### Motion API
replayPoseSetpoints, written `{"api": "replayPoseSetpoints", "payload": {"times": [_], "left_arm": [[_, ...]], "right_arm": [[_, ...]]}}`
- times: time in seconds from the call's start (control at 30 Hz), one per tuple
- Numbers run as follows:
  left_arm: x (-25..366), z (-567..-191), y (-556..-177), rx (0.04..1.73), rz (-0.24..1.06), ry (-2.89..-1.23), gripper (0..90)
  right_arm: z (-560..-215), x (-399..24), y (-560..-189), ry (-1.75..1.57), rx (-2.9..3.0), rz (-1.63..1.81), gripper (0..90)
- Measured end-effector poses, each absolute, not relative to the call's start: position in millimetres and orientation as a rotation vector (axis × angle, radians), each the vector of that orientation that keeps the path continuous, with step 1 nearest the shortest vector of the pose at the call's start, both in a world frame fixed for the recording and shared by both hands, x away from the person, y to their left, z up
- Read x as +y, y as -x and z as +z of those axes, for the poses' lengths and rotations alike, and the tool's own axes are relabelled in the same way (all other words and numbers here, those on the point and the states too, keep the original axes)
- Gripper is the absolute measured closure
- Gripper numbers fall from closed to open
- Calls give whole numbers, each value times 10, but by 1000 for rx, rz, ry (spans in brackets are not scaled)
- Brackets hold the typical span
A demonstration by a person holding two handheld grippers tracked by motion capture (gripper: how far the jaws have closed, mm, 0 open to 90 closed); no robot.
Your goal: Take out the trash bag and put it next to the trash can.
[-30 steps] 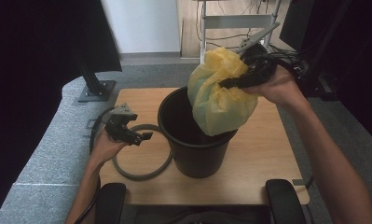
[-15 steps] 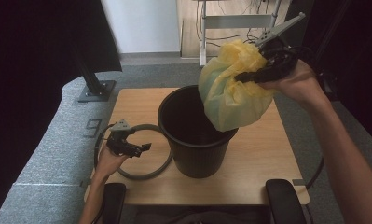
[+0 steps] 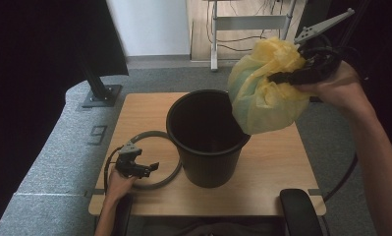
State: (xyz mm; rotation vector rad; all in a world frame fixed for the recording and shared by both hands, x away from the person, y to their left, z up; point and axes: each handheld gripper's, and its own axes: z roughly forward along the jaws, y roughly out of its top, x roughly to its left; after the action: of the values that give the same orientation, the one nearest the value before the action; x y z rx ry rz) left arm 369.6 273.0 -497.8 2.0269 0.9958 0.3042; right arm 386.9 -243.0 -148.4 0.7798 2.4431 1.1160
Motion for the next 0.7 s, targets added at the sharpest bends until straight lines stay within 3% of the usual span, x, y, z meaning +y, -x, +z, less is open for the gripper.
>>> {"api": "replayPoseSetpoints", "payload": {"times": [0.27,0.7], "left_arm": [[2740,-5102,-3632,1005,297,-2005,0],[2691,-5112,-3622,1029,342,-2033,0]], "right_arm": [[-1546,-2666,-3831,-866,2404,1061,735],[-1989,-2885,-3960,-963,2371,990,735]]}}
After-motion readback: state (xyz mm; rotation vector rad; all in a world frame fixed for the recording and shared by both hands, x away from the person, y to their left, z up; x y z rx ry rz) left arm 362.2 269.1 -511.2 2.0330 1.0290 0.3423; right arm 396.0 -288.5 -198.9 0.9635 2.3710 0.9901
